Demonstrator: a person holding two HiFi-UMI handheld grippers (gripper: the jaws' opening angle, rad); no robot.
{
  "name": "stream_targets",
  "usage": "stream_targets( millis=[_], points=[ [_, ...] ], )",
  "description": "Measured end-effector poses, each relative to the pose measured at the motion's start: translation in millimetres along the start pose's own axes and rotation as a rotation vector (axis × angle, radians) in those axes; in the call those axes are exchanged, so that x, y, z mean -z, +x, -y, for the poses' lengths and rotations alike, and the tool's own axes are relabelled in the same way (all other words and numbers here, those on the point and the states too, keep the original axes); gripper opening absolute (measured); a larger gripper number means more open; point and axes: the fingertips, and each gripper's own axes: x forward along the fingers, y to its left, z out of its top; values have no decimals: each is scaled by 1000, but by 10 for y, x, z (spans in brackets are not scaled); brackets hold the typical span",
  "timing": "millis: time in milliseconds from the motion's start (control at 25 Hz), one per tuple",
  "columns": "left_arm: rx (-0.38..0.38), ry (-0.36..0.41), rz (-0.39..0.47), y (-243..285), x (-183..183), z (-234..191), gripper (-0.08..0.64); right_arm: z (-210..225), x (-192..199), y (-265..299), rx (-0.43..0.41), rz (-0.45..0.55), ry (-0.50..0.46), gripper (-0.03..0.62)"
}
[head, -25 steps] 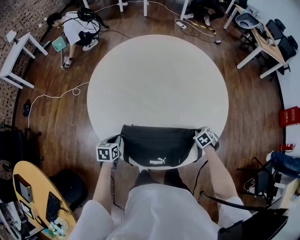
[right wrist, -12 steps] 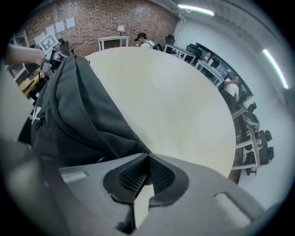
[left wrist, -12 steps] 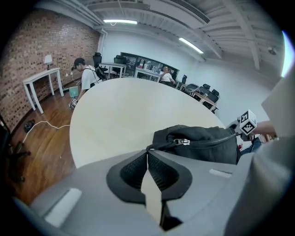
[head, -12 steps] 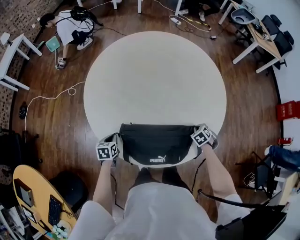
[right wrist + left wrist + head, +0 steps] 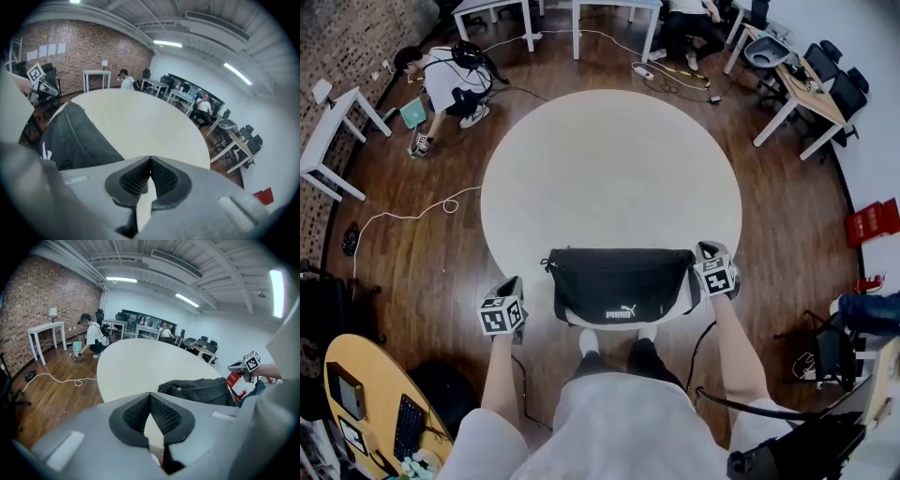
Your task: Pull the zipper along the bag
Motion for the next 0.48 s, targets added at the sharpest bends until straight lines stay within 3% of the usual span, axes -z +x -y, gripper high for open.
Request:
stream_targets(
  millis=[120,240,360,480],
  points=[
    [67,51,150,-266,-416,459,15,-167,-307,-510,8,190,73,-12],
    [158,130,311,-675,-747,1128,15,-529,-601,-1122,-35,389,155,-12],
    [226,194,454,-1215,-866,1863,15,-863,-713,-1794,-82,569,210,-12],
    [248,245,566,-1733,-779,2600,15,-1065,-640,-2514,-109,725,253,-12]
  ],
)
